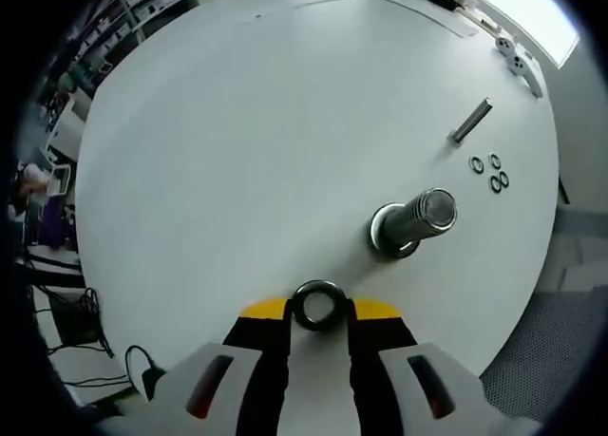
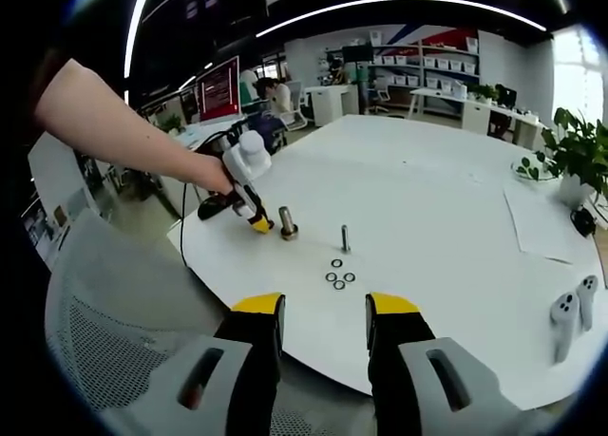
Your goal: Place the washer onto the threaded stud by aligning its center hole with the stud, sliding it down to the base, and recovering from edge contact or off-axis alignment until the washer reaches the visible bottom stop.
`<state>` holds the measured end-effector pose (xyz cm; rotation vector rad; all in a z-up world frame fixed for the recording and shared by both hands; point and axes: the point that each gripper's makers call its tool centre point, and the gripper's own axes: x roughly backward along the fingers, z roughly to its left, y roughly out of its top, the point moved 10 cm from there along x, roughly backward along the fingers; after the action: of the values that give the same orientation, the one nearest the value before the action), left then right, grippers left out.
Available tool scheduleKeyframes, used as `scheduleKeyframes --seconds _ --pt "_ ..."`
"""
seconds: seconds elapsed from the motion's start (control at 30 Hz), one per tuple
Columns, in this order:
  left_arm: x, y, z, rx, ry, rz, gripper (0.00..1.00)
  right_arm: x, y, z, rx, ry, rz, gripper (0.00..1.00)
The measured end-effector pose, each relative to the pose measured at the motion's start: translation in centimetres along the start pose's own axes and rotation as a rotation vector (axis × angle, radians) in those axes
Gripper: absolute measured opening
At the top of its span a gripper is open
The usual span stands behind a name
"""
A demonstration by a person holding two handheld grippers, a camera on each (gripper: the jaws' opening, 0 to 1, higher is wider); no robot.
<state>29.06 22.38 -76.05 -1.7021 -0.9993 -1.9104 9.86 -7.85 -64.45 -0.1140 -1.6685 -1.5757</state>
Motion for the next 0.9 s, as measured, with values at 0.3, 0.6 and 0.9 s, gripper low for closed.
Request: scheduleKeyframes --seconds 0.3,0.6,0.9 --pt "0.19 -0.76 -0.78 -0.068 -0.024 0.037 0.21 0.00 0.03 -0.01 -0.001 0.002 -0.003 0.36" --pt "0.06 -0.60 -0.97 -0.117 -0.036 0.063 0.27 -0.01 0.06 0.01 0.002 0.004 -0.004 0.36" --pt "-0.04 -0.56 -0.49 -0.100 -0.029 0.062 0.22 -0.01 0.04 -0.02 0.002 0.003 -0.003 0.36"
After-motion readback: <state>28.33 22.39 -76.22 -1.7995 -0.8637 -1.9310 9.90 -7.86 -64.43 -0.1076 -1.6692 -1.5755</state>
